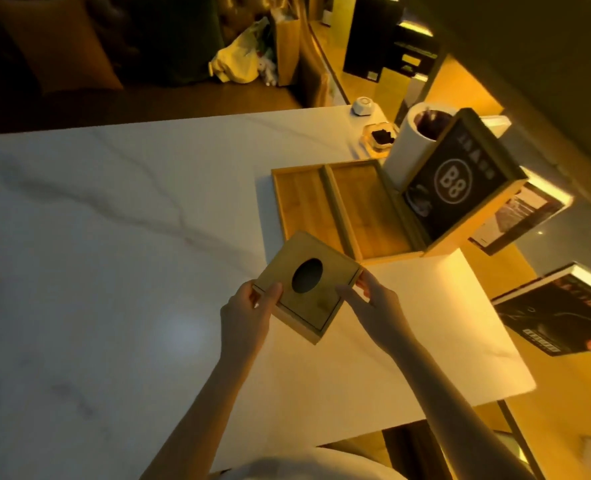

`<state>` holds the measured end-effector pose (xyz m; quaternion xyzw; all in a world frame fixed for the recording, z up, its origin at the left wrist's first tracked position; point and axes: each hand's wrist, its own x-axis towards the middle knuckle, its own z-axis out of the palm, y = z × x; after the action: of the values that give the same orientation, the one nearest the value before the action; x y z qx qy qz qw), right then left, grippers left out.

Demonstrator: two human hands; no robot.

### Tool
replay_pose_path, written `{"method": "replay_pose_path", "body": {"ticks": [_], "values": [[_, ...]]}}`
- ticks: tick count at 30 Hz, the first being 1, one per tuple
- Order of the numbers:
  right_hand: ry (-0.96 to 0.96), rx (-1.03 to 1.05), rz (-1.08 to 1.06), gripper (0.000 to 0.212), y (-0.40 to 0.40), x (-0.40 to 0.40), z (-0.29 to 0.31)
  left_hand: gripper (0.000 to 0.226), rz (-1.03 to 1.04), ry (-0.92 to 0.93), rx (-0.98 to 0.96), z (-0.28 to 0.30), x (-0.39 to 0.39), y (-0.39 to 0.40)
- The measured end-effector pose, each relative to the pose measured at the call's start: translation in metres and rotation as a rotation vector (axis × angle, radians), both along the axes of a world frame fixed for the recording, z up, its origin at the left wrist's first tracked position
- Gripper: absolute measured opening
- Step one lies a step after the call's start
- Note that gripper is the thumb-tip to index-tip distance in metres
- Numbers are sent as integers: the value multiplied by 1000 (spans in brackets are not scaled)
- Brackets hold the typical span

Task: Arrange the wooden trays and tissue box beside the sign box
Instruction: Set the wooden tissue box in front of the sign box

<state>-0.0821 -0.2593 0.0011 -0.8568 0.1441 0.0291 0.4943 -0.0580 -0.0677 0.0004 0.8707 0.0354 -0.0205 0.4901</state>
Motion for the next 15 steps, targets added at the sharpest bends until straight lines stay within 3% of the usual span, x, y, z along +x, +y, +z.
{"method": "replay_pose_path", "body": {"ticks": [7, 15], "values": [[26, 60, -201, 54, -75, -19, -8, 30, -89, 23, -72, -5, 0, -86], [20, 93, -286, 49, -137, -38, -15, 35, -170, 85, -45, -20, -8, -154]]}}
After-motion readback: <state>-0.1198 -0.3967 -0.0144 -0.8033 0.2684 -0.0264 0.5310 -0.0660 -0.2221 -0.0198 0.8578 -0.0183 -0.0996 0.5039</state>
